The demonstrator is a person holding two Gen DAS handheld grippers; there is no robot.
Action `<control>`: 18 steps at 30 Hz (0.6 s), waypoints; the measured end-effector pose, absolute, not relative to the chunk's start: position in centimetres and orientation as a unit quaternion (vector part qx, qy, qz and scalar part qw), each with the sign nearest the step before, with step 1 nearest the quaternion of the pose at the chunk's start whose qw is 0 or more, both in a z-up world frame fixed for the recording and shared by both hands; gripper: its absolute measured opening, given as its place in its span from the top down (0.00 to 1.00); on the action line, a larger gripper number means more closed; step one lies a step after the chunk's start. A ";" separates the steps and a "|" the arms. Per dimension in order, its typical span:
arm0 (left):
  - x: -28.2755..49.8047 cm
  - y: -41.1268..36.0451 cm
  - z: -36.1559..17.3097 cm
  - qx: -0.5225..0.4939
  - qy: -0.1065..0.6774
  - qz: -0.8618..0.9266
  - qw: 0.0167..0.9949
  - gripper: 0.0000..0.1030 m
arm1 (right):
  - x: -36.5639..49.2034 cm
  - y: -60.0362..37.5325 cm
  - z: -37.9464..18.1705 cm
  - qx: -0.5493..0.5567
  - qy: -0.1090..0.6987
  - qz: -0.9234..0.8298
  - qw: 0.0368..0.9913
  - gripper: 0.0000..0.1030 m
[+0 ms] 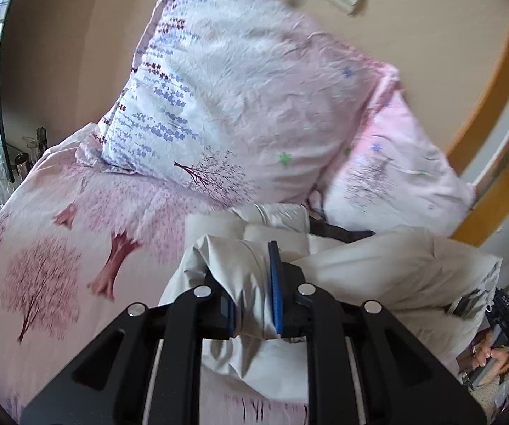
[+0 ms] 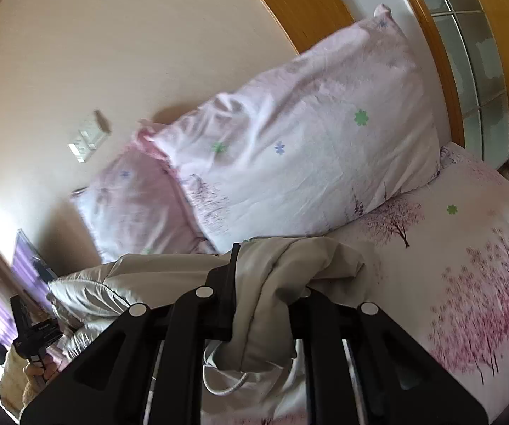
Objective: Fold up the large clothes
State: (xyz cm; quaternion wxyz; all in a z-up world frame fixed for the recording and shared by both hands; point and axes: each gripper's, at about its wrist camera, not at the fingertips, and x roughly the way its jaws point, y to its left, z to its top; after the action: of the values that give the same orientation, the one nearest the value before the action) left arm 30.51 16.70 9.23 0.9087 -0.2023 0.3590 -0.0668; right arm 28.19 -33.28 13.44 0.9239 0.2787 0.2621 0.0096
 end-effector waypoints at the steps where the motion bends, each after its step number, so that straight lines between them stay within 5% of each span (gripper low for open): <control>1: 31.4 16.6 9.0 -0.204 0.363 -0.063 0.907 0.84 | 29.8 -33.3 13.0 0.275 0.273 -0.003 0.922 0.88; 14: 41.7 16.5 2.5 -0.253 0.444 -0.047 0.858 0.80 | 40.8 -36.0 3.9 0.352 0.432 -0.087 0.826 0.81; 18: 43.2 16.6 1.5 -0.273 0.461 -0.054 0.842 0.77 | 42.1 -36.8 2.5 0.391 0.465 -0.104 0.787 0.71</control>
State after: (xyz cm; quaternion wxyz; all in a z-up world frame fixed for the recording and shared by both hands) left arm 43.17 16.60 1.55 0.8424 -0.2733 0.4614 -0.0535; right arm 42.13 -36.84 2.46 0.7875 0.3911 0.4649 -0.1036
